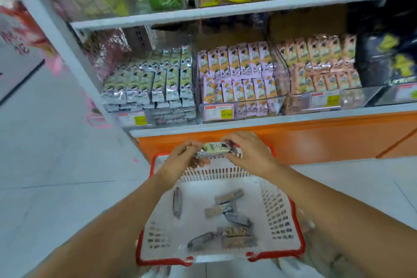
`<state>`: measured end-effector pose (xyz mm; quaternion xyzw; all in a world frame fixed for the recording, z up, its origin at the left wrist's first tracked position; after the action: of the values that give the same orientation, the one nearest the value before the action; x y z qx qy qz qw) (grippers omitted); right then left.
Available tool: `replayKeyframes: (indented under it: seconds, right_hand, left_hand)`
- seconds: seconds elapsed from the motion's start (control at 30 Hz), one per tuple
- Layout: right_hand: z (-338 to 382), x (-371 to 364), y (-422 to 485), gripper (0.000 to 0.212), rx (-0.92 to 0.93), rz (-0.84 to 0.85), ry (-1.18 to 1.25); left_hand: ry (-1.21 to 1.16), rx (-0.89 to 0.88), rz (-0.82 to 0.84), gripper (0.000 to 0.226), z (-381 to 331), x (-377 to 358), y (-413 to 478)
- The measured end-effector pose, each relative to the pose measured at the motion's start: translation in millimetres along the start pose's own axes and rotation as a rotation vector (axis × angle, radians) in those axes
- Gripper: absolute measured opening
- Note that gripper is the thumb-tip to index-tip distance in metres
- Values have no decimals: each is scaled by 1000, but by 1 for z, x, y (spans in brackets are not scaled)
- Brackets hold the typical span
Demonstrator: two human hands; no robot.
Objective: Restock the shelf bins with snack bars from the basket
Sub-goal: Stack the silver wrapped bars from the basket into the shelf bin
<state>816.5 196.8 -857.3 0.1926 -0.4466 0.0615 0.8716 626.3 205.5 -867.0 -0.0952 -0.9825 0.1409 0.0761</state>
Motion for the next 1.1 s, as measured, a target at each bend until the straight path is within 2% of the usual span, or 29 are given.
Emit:
replayKeyframes:
  seconds: [0.13, 0.27, 0.3, 0.4, 0.53, 0.67, 0.73, 0.83, 0.97, 1.1]
  right_hand:
    - [27, 26, 21, 34, 79, -54, 18]
    - [58, 47, 46, 44, 135, -36, 65]
    - [65, 51, 54, 46, 143, -50, 60]
    - [83, 65, 80, 52, 104, -135, 58]
    - [89, 73, 113, 51, 26, -179, 65]
    - [84, 68, 135, 49, 6, -133, -12]
    - [80, 64, 144, 51, 5, -106, -36]
    - [69, 56, 158, 55, 2, -67, -79]
    - [51, 46, 175, 63, -16, -14, -120]
    - [40, 34, 181, 65, 9, 16, -159]
  left_hand:
    - [121, -89, 15, 6, -29, 20, -13]
    - [147, -33, 118, 31, -60, 27, -20]
    - [146, -27, 119, 31, -68, 31, -20]
    - [114, -34, 12, 16, -96, 49, -15]
    - [106, -50, -208, 20, -130, 75, -2]
    - [101, -81, -311, 26, -150, 90, 26]
    - [170, -77, -349, 29, -156, 91, 43]
    - [397, -109, -405, 30, -171, 87, 66]
    - [618, -152, -475, 51, -182, 82, 95]
    - [817, -318, -502, 36, -185, 74, 105]
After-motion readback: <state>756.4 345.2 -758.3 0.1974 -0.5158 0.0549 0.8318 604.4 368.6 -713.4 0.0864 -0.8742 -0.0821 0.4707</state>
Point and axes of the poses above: each hand's wrist, its own y-axis towards the middle knuckle, its own x-axis out of the back of the hand, z = x × y, the point moved 5 cm from there along y, towards the middle knuckle, and after that the axes turned 5 degrees about -z, right-handed, at the moved point
